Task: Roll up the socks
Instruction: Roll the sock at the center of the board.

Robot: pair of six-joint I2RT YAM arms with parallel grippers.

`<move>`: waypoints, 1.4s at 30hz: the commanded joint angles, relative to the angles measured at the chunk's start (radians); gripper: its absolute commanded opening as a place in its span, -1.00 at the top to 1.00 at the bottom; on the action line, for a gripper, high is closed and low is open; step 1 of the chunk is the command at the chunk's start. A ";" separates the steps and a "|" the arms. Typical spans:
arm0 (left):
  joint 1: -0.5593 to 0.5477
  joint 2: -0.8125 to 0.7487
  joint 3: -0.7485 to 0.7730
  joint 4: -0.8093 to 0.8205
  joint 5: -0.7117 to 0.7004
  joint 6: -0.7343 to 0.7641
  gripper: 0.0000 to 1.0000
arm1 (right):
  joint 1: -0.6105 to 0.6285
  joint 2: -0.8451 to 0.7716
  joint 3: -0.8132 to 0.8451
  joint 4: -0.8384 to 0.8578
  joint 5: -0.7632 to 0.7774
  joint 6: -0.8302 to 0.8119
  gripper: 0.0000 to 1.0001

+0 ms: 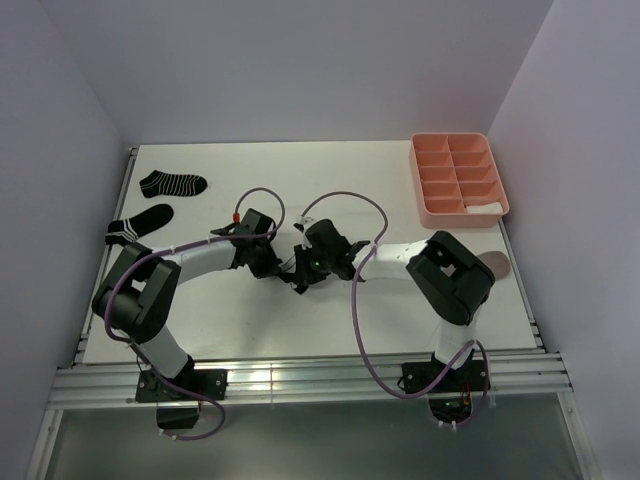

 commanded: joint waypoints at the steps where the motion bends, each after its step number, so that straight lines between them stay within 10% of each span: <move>1: 0.002 0.041 0.011 -0.082 -0.015 0.049 0.99 | 0.010 -0.043 -0.002 -0.047 0.107 -0.052 0.53; 10: 0.002 0.057 0.050 -0.117 -0.003 0.080 0.99 | 0.115 -0.172 -0.002 -0.064 0.274 -0.170 0.23; 42: 0.002 0.103 0.115 -0.160 0.033 0.155 0.99 | 0.315 0.062 0.101 -0.098 0.627 -0.368 0.20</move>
